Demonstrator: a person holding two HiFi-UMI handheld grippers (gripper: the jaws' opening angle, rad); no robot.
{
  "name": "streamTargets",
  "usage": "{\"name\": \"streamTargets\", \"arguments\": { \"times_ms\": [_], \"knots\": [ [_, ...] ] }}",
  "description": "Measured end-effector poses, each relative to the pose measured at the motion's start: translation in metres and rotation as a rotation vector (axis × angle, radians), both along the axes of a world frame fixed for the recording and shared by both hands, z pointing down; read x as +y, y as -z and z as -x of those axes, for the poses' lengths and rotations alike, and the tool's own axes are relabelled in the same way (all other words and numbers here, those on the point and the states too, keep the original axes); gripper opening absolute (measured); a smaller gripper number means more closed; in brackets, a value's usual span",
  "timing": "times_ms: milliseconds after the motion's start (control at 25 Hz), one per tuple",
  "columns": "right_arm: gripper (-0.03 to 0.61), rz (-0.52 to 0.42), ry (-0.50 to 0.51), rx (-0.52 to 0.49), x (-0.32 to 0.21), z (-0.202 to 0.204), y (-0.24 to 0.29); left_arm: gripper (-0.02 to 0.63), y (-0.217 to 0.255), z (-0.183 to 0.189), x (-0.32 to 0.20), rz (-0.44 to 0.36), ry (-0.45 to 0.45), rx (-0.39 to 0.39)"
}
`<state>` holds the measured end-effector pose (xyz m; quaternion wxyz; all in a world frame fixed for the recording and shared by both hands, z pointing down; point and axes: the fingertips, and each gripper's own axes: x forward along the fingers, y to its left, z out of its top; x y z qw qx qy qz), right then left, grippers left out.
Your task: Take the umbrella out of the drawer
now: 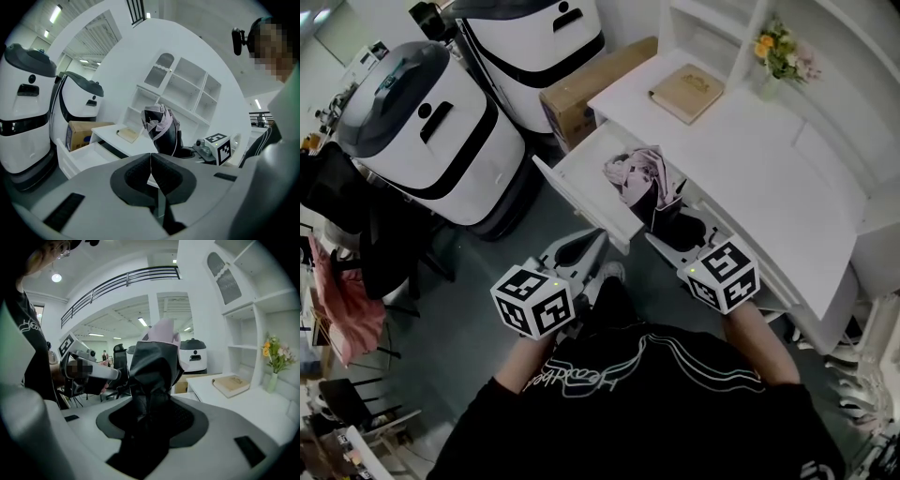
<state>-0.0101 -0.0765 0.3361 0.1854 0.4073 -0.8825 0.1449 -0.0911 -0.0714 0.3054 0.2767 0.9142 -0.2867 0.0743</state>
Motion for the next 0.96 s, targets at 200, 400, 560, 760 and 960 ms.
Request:
{"name": "streamTargets", "arguments": {
  "times_ms": [200,400,560,760,960],
  "knots": [
    [0.213,0.001,-0.003,-0.035,0.002,-0.004,0.005,0.021,0.001,-0.008,0.0,0.0,-0.014,-0.006],
    [0.213,0.0,-0.006,-0.04,0.001,-0.008,0.008,0.021,0.002,-0.013,-0.002,0.001,-0.027,-0.014],
    [0.213,-0.006,-0.012,-0.041,-0.001,-0.01,0.009,0.021,0.001,-0.015,-0.006,0.0,-0.033,-0.017],
    [0.213,-0.001,-0.007,-0.046,0.001,-0.01,0.007,0.021,0.002,-0.014,-0.007,-0.006,-0.033,-0.018],
    [0.213,-0.008,-0.007,-0.046,-0.002,-0.01,0.01,0.021,0.008,-0.016,-0.009,-0.02,-0.035,-0.021]
  ]
}}
